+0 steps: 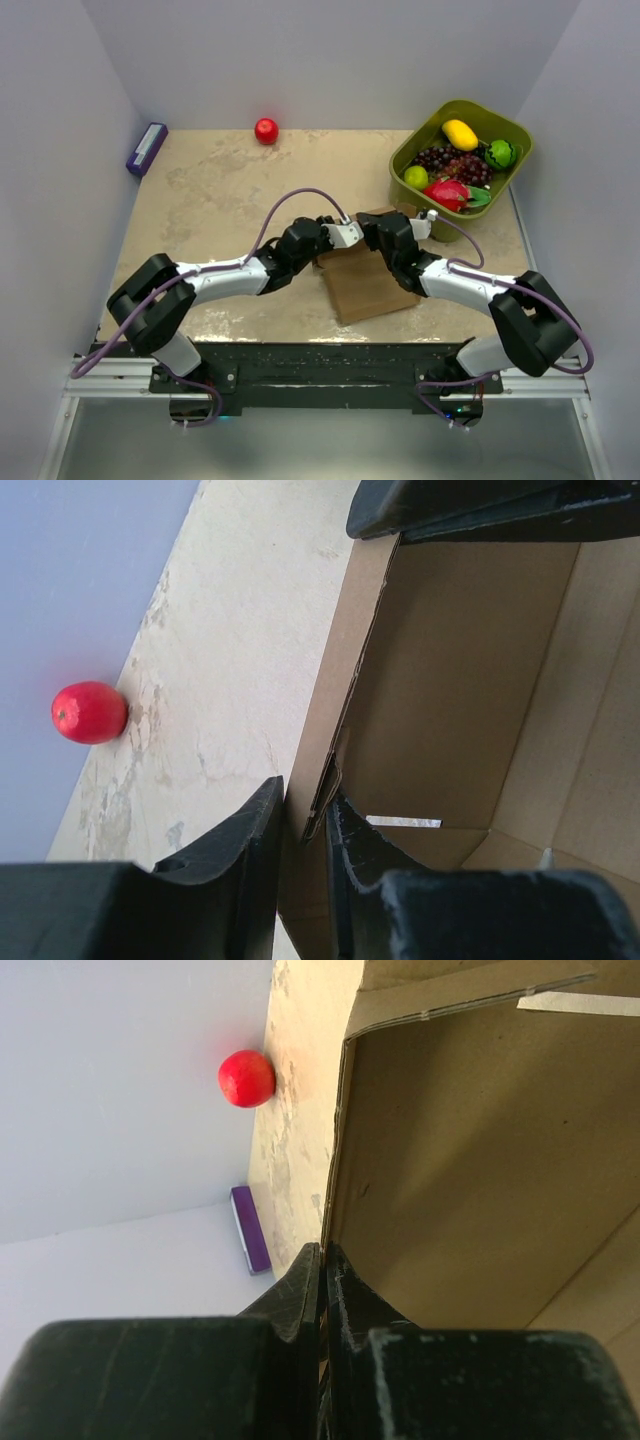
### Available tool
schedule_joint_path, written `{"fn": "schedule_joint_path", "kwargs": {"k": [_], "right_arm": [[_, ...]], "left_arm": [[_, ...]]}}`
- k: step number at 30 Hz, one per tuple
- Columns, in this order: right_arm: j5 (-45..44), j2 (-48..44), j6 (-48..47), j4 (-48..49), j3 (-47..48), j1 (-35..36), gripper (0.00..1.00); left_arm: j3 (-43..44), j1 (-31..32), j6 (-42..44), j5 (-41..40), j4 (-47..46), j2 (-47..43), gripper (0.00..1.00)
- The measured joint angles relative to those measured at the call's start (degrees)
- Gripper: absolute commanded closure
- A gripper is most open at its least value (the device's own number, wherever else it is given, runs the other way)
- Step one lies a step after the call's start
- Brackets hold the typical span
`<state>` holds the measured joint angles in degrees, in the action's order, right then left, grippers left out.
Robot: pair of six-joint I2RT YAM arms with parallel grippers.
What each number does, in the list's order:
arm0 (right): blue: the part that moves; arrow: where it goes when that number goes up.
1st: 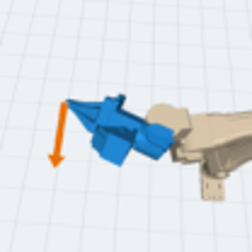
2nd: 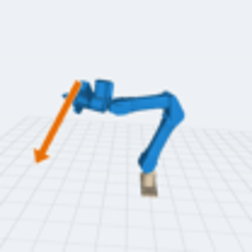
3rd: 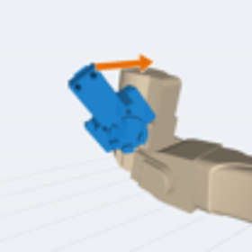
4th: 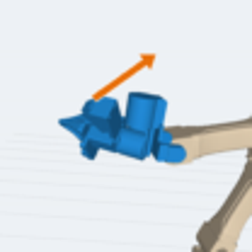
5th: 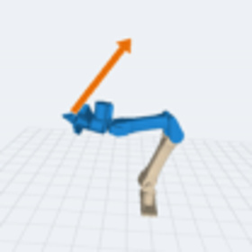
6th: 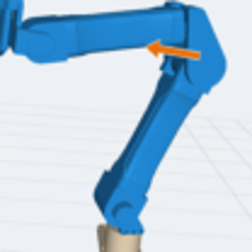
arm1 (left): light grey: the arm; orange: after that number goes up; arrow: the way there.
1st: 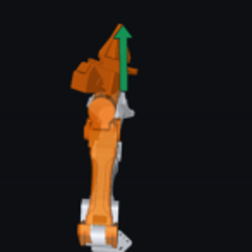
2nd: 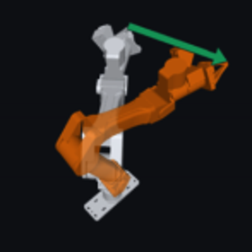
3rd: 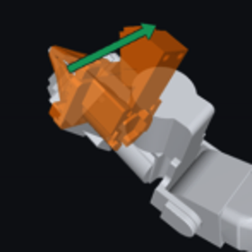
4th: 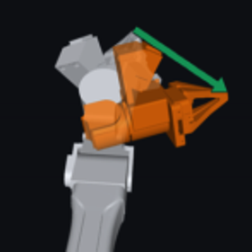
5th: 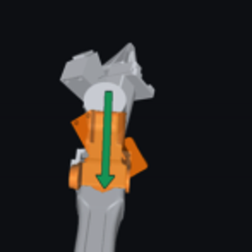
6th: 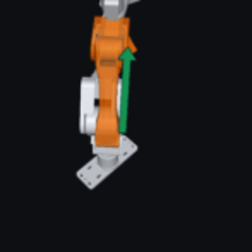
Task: Fold the paper box
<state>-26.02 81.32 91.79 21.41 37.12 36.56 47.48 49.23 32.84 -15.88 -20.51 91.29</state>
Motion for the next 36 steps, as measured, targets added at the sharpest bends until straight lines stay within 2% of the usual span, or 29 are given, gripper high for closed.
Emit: {"fn": "schedule_joint_path", "kwargs": {"k": [1,2,4,5,8,11,13,14,20,27,32,36], "right_arm": [[0.0,0.0,0.0,0.0,0.0,0.0,1.00],[0.0,0.0,0.0,0.0,0.0,0.0,1.00],[0.0,0.0,0.1,0.1,-0.1,0.0,1.00],[0.1,0.0,0.1,0.2,-0.1,0.0,1.00],[0.8,0.0,0.1,0.4,-0.2,0.5,1.00],[1.3,-0.1,0.1,0.4,-0.3,0.9,1.00],[1.5,-0.4,0.1,0.4,-0.6,1.0,1.00],[1.5,-0.6,0.1,0.4,-0.7,1.0,1.00],[1.5,-1.2,0.2,0.3,-1.1,1.0,1.00],[1.4,-1.6,0.3,0.2,-1.3,1.0,1.00],[1.4,-1.6,0.3,0.2,-1.3,1.0,1.00],[1.4,-1.6,0.3,0.2,-1.3,1.0,1.00]], "left_arm": [[0.0,0.1,0.0,-0.2,0.0,0.0,0.88],[0.0,0.1,-0.2,-0.4,0.0,0.0,0.72],[0.0,0.3,-0.7,-0.9,0.0,0.0,0.54],[0.0,0.4,-1.0,-1.0,0.0,0.0,0.38],[0.5,0.9,-3.3,-0.9,0.3,0.0,0.22],[1.9,1.5,-7.3,-0.9,1.1,0.0,0.11],[2.4,1.6,-9.6,-1.1,2.0,-0.5,0.09],[2.4,1.6,-11.3,-1.4,2.9,-1.1,0.04],[1.7,1.6,-19.9,-3.7,8.5,-7.8,0.00],[-5.6,1.1,-32.3,-4.0,13.6,-21.4,0.00],[-6.9,-1.8,-38.9,-3.8,17.2,-22.9,0.06],[-9.1,-4.5,-42.1,-2.4,17.9,-22.8,0.15]]}}
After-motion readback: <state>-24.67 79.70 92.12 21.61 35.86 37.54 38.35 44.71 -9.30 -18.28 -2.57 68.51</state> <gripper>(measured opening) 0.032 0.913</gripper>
